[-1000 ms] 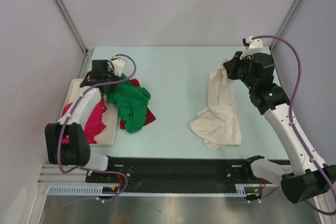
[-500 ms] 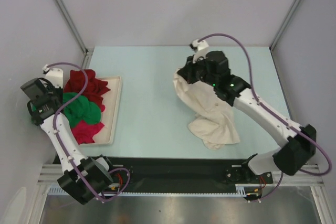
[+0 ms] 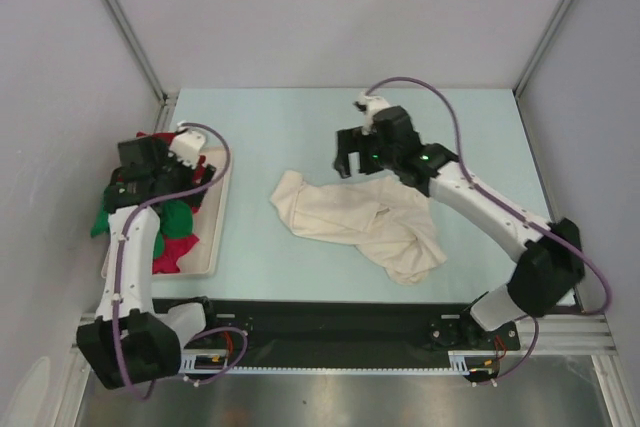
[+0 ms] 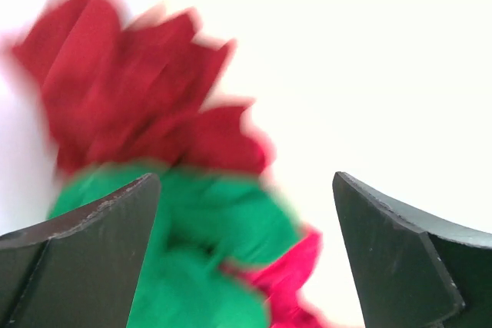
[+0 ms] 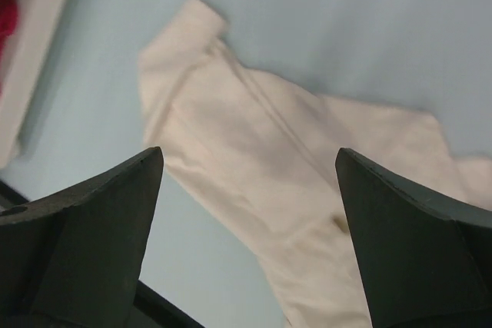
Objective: Fold and stack the t-shirts
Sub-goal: Flatten the tshirt out
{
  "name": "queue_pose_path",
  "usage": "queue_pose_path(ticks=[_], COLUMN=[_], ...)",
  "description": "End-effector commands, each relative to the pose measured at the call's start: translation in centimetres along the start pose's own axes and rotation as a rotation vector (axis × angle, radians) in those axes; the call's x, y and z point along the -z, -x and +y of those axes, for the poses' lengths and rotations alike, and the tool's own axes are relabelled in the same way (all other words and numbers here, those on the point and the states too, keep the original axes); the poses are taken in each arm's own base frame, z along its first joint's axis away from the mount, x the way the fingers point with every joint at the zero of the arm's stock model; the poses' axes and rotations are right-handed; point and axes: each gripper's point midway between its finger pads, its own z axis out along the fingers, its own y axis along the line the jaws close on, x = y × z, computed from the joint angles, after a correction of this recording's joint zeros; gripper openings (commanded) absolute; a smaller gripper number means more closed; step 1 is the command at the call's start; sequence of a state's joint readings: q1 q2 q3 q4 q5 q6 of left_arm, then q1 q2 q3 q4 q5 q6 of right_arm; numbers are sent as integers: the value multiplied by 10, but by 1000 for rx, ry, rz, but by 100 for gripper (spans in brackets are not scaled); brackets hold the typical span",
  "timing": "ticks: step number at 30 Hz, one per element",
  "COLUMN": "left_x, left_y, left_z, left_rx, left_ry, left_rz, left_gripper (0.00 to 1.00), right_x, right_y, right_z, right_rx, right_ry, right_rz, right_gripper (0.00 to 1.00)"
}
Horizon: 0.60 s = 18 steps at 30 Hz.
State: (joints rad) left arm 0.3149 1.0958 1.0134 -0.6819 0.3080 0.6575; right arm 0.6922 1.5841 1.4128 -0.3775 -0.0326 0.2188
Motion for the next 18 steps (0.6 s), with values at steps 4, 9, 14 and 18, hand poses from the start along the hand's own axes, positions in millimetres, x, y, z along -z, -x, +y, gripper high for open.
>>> queue_pose_path(ticks=[4,9,14,18], left_x=[-10,-30,-39,-58], left_y=[87,109,131,127], left_z=[-124,-228,-344,-417], left_rx=[-209,-413,-580,-589], left_ry=[-295,-484,-710,-854], left_rz=[-156,-129,-160,-118], left_gripper=[100,98,99,100], right_x=[92,127,136,145], right_y=[-79,-176,-212,-224], right_z=[-123,-144,-131,-133], right_rx=[-404,-612,-734,-771], right_ry=[-364,-523,-522,-568], right_rz=[36,236,304,304], right_gripper=[96,92,89,86])
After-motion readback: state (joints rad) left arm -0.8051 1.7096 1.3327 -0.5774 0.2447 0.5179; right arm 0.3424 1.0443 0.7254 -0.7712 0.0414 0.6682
